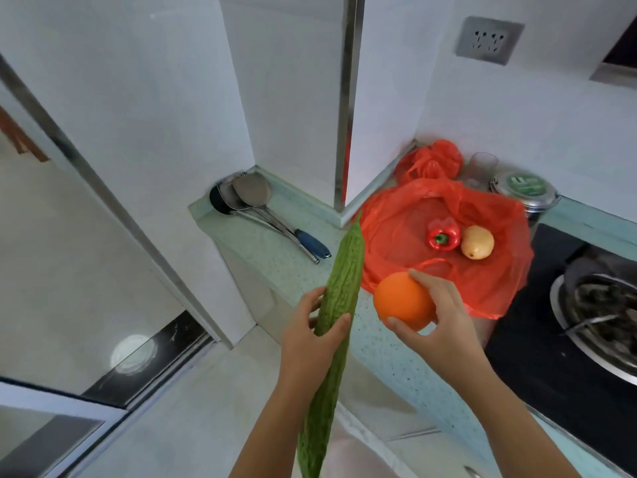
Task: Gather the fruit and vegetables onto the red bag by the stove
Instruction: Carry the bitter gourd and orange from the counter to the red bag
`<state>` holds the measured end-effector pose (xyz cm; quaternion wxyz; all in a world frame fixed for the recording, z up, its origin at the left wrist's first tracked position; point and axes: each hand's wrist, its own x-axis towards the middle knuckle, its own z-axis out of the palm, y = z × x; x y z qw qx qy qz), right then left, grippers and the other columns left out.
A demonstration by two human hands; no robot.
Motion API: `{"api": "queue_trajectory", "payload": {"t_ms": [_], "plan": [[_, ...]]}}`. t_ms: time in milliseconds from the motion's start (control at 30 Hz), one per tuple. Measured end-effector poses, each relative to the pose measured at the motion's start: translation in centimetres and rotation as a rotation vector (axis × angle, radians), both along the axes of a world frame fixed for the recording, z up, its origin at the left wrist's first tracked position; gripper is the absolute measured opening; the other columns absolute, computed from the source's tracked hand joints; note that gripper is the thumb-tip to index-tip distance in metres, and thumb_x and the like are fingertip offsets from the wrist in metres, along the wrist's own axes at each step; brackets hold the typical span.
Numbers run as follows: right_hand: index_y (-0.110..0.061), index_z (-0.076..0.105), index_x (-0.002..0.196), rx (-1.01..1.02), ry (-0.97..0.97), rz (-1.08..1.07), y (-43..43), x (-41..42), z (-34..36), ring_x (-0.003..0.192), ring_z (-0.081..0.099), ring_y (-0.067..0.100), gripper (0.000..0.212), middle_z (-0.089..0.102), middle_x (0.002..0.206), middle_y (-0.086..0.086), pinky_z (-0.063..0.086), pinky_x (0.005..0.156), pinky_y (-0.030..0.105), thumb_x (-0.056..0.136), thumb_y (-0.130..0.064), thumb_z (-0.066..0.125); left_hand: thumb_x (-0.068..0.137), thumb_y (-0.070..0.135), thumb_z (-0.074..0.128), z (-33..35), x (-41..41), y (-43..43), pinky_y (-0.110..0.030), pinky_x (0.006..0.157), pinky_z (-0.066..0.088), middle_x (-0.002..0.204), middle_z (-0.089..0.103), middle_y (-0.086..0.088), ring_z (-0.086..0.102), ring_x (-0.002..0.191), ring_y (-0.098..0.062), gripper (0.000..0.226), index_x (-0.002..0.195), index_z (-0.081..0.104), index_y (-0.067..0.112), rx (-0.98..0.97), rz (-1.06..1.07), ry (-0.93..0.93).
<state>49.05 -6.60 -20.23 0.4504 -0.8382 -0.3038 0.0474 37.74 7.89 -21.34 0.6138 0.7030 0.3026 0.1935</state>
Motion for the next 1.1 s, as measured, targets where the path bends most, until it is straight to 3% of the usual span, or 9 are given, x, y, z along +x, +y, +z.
{"api": "queue_trajectory", "payload": {"t_ms": [133, 300, 433, 533, 667, 767, 900, 1000, 1100], "plan": [[-0.034, 0.041, 0.124, 0.009, 0.025, -0.043, 1.8, 2.8, -0.4, 0.109, 0.041, 0.011, 0.069, 0.037, 0.121, -0.007, 0.036, 0.085, 0.022, 0.068, -0.019, 0.079, 0.082, 0.025, 0.068, -0.2, 3.6, 2.3, -0.013, 0.061, 0.051, 0.104, 0.054, 0.026, 0.057, 0.09, 0.001, 0.042, 0.118, 0.049, 0.037, 0.048, -0.062, 0.028], [-0.026, 0.044, 0.127, 0.026, 0.026, -0.124, 4.3, 7.7, -0.2, 0.108, 0.038, 0.005, 0.069, 0.037, 0.119, -0.01, 0.032, 0.09, 0.022, 0.068, -0.018, 0.079, 0.081, 0.025, 0.069, 0.0, 10.2, 5.1, -0.005, 0.061, 0.045, 0.099, 0.053, 0.03, 0.054, 0.087, 0.009, 0.04, 0.112, 0.049, 0.041, 0.072, -0.154, 0.037], [-0.032, 0.042, 0.123, 0.073, 0.021, -0.203, 6.0, 12.1, -0.4, 0.11, 0.038, 0.006, 0.069, 0.039, 0.118, -0.009, 0.033, 0.094, 0.024, 0.067, -0.016, 0.08, 0.081, 0.028, 0.069, -0.3, 16.2, 7.1, -0.02, 0.083, 0.046, 0.107, 0.052, 0.03, 0.051, 0.101, 0.003, 0.042, 0.113, 0.047, 0.044, 0.105, -0.266, 0.071], [-0.029, 0.043, 0.123, 0.068, 0.024, -0.259, 6.7, 15.2, -1.1, 0.113, 0.039, 0.009, 0.07, 0.04, 0.117, -0.006, 0.032, 0.097, 0.025, 0.066, -0.014, 0.08, 0.081, 0.029, 0.068, -0.8, 20.5, 8.2, -0.025, 0.088, 0.046, 0.11, 0.055, 0.026, 0.051, 0.105, -0.001, 0.041, 0.114, 0.048, 0.043, 0.128, -0.336, 0.091], [-0.024, 0.046, 0.126, 0.043, 0.048, -0.319, 6.8, 18.8, -2.0, 0.115, 0.039, 0.009, 0.07, 0.041, 0.118, -0.004, 0.031, 0.098, 0.024, 0.066, -0.015, 0.08, 0.082, 0.029, 0.067, -1.9, 25.2, 8.8, -0.011, 0.08, 0.039, 0.109, 0.051, 0.029, 0.048, 0.105, 0.002, 0.04, 0.114, 0.047, 0.042, 0.138, -0.391, 0.109], [-0.028, 0.044, 0.126, 0.036, 0.064, -0.374, 6.2, 20.6, -2.9, 0.113, 0.04, 0.01, 0.069, 0.041, 0.118, -0.004, 0.037, 0.096, 0.03, 0.067, -0.017, 0.08, 0.082, 0.029, 0.067, -3.3, 28.1, 8.7, -0.012, 0.082, 0.04, 0.112, 0.052, 0.025, 0.048, 0.105, 0.004, 0.043, 0.121, 0.049, 0.036, 0.157, -0.425, 0.138], [-0.028, 0.044, 0.127, 0.015, 0.104, -0.441, 5.0, 21.6, -3.8, 0.115, 0.04, 0.012, 0.068, 0.039, 0.122, -0.006, 0.04, 0.094, 0.032, 0.069, -0.02, 0.078, 0.082, 0.026, 0.067, -4.8, 30.8, 8.0, 0.001, 0.075, 0.037, 0.108, 0.053, 0.027, 0.046, 0.097, 0.018, 0.042, 0.12, 0.05, 0.035, 0.168, -0.479, 0.15], [-0.03, 0.044, 0.125, -0.015, 0.092, -0.483, 4.0, 22.2, -4.4, 0.117, 0.041, 0.016, 0.068, 0.039, 0.123, -0.006, 0.035, 0.091, 0.023, 0.068, -0.02, 0.079, 0.08, 0.023, 0.069, -5.6, 32.3, 7.5, 0.003, 0.072, 0.035, 0.103, 0.053, 0.027, 0.046, 0.093, 0.019, 0.039, 0.112, 0.052, 0.038, 0.169, -0.483, 0.166], [-0.033, 0.042, 0.123, -0.028, 0.076, -0.514, 3.3, 22.7, -4.8, 0.118, 0.04, 0.015, 0.068, 0.039, 0.125, -0.006, 0.028, 0.084, 0.0, 0.068, -0.021, 0.079, 0.079, 0.019, 0.07, -6.3, 33.9, 7.2, 0.004, 0.069, 0.033, 0.096, 0.052, 0.029, 0.048, 0.088, 0.015, 0.039, 0.107, 0.051, 0.038, 0.183, -0.474, 0.18]]}}
